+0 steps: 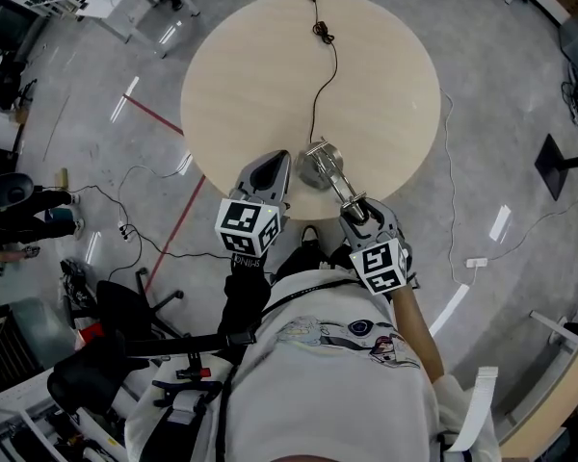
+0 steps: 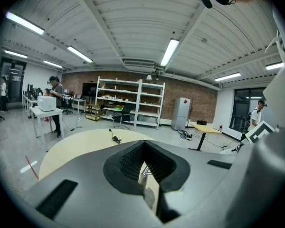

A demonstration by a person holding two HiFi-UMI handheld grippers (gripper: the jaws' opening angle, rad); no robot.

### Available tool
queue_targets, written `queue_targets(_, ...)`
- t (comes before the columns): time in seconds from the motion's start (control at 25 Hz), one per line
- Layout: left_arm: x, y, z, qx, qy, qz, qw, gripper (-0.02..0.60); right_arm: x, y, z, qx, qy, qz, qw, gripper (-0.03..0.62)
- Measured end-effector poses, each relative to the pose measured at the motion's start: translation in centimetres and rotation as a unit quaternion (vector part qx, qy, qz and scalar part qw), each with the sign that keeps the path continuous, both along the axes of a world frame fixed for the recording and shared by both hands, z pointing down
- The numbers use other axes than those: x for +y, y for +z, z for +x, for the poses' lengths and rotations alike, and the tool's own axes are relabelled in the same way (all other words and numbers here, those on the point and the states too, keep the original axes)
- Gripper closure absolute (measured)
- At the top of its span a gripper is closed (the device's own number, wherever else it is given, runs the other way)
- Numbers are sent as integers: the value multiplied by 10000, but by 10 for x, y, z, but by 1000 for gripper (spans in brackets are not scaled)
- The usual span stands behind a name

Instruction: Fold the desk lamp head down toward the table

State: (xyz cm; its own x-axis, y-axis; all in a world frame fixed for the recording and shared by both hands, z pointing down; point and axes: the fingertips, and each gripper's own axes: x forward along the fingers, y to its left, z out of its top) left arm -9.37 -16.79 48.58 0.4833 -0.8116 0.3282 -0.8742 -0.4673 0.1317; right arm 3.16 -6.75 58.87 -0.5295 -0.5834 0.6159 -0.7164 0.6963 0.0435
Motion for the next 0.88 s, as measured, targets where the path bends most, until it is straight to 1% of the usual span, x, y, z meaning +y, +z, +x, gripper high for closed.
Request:
queue_targets(0.32, 1, 2, -5, -51, -27, -34, 10000, 583, 1, 20, 0, 109, 43, -37, 9999, 375)
queue_targets(0.88, 4, 3, -14, -142, -61, -89, 9998, 583, -2, 49, 3, 90, 257, -221, 9994, 388)
